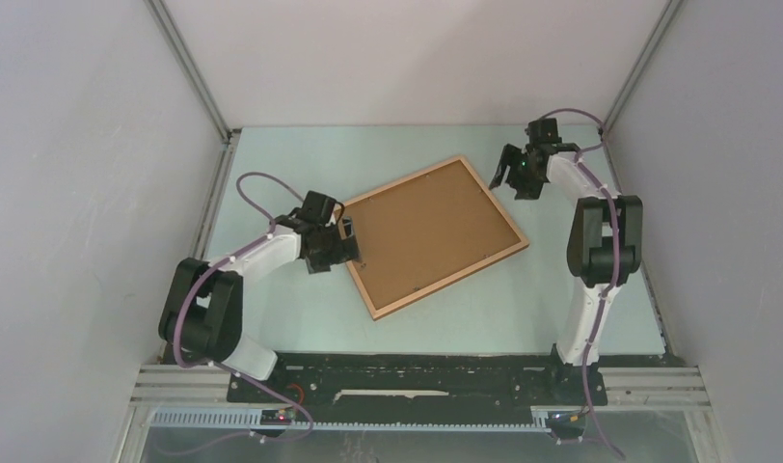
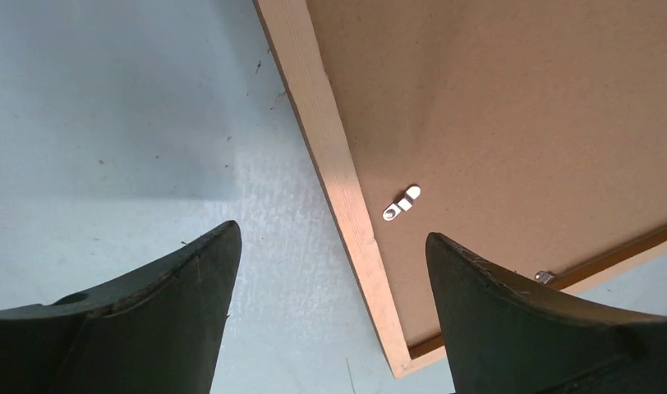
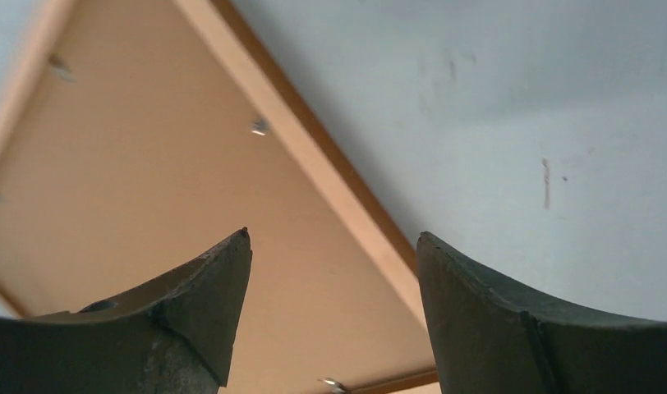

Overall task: Put the photo into the frame
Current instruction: Install the photo frame at the center of the board.

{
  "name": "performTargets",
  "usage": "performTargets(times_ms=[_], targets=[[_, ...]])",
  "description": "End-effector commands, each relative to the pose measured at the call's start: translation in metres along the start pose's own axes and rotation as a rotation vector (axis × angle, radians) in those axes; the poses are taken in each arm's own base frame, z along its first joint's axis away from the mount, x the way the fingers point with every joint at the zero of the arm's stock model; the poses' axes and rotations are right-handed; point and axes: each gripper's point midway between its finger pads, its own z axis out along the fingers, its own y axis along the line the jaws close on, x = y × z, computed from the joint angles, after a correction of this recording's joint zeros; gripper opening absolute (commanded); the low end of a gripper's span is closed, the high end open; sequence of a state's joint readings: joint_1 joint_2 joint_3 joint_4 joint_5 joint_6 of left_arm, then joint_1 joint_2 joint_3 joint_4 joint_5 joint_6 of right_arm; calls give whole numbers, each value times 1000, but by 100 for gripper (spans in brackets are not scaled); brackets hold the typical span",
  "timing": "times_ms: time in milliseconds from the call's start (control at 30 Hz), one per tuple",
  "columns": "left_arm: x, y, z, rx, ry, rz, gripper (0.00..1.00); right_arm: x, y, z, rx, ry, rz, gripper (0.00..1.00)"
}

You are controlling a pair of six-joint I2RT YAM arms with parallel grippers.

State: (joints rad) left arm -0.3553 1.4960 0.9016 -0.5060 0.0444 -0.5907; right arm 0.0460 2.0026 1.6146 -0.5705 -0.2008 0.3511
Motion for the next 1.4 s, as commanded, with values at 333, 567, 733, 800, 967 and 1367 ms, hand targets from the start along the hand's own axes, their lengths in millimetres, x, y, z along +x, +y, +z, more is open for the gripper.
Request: performTargets(times_ms=[333,567,733,800,967,1367], targets=[[-26,-32,24,51,-37,-52,88,57,-45,28,131,208,-43,53],[-59,-44,41,3,-47,-36,86,54,-53,34,127,217,-9,34],[-57,-27,28,-74,-51,17,87,54,-54,41,103,238,11,31],[-48,-20,22,-91,-32,41,87,54,-52,42,94,242,14,30],[-16,-27,15,-42,49,62,85,58,-49,44,70,256,20,29],[-5,-34,19,-38,32,8,67,62,-42,46,25,264,31,26]])
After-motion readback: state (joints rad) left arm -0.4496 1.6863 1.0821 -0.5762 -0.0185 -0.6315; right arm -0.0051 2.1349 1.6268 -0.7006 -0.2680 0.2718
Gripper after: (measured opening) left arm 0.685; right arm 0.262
